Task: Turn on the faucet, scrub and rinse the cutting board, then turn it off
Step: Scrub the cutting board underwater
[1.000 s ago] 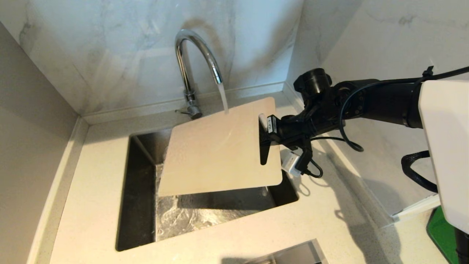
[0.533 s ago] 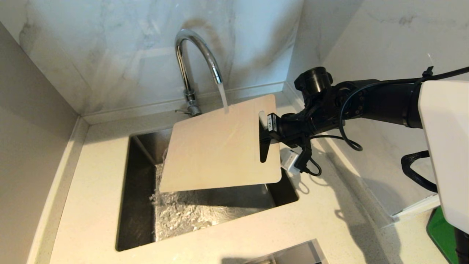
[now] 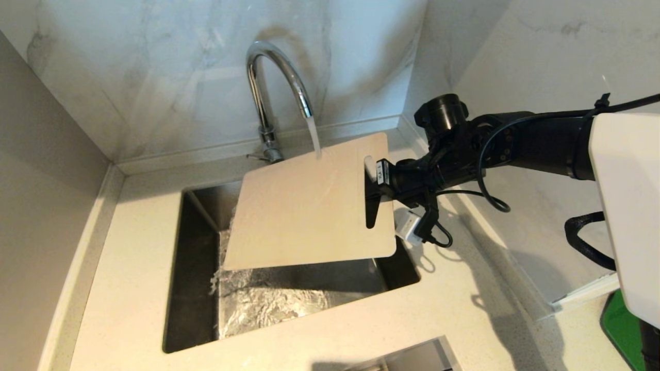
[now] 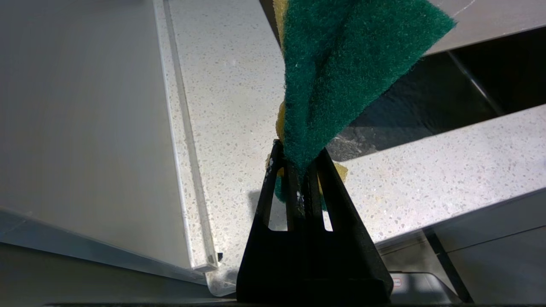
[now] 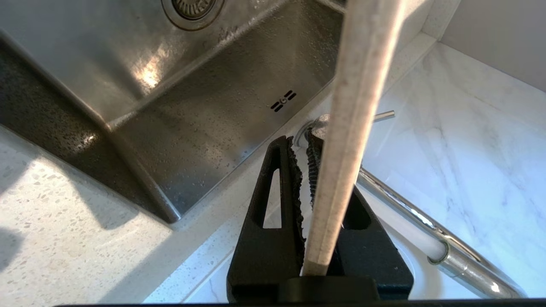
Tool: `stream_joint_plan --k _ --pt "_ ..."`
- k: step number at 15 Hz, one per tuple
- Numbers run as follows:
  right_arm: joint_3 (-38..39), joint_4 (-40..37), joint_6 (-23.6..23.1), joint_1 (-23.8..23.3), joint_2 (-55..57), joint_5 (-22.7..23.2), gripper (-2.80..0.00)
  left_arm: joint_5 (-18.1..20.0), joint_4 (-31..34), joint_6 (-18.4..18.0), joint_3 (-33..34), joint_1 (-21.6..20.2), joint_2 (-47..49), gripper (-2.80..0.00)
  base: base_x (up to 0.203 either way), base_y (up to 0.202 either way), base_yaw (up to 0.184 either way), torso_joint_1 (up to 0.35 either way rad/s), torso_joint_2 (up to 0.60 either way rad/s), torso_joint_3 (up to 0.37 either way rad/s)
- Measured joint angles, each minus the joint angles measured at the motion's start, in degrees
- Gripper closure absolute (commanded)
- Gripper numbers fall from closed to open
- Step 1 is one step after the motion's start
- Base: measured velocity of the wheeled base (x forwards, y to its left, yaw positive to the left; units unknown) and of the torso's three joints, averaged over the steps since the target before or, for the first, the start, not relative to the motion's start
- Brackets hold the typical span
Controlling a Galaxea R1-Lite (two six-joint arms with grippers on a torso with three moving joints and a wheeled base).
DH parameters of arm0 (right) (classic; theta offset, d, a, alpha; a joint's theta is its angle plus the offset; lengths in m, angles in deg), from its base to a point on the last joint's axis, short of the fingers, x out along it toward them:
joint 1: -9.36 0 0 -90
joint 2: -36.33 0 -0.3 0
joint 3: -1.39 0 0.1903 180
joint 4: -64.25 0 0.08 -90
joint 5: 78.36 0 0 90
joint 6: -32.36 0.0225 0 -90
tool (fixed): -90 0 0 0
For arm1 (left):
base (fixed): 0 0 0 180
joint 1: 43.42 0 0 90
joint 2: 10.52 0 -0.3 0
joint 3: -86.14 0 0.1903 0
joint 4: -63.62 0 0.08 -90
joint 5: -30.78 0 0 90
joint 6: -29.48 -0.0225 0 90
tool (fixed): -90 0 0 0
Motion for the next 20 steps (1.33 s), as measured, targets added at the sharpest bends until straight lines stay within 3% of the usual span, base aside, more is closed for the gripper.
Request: stream_joint_plan --k 20 --pt "0.0 6.5 0.0 2.7 3.2 0.8 0.00 0.0 0.0 0.0 0.0 0.0 0.0 0.00 0.000 0.000 0.000 0.000 0.00 0.000"
